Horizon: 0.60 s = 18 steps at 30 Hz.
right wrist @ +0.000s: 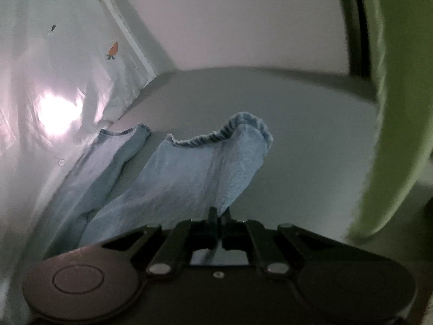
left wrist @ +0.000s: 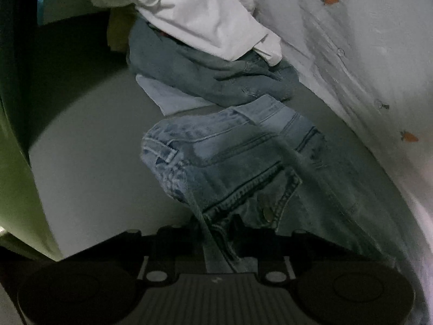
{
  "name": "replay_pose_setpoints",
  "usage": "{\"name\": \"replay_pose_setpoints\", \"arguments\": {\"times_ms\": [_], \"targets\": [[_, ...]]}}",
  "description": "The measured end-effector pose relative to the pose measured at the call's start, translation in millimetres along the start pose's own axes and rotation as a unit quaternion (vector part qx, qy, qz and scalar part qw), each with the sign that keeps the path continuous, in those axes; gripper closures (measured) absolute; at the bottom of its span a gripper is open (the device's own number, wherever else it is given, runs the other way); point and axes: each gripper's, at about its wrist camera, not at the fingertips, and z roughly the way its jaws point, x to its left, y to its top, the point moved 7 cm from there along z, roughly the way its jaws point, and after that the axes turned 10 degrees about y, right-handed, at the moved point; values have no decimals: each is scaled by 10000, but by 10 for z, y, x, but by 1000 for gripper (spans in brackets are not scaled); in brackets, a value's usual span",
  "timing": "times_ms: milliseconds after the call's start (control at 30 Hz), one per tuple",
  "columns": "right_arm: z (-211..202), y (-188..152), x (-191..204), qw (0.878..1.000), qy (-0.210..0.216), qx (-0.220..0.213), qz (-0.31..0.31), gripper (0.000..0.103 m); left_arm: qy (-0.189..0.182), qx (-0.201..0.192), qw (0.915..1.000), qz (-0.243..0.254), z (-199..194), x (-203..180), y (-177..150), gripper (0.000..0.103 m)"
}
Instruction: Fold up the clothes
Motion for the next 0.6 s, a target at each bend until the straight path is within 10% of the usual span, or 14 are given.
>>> {"name": "replay_pose_setpoints", "arguments": {"times_ms": [233,333,600], "targets": [[418,-275,-225,9910,-756,933,-591,93,555,321,9967,506,308,-14,-190,70],[335,-164,-112,9902,-834,779,-806,62,703,264,9941,779,257,-76,-93,66],[315,183,250,9829,-1447,262,-1112,50,1241,-562,9906,79,27,65,441,42]]}}
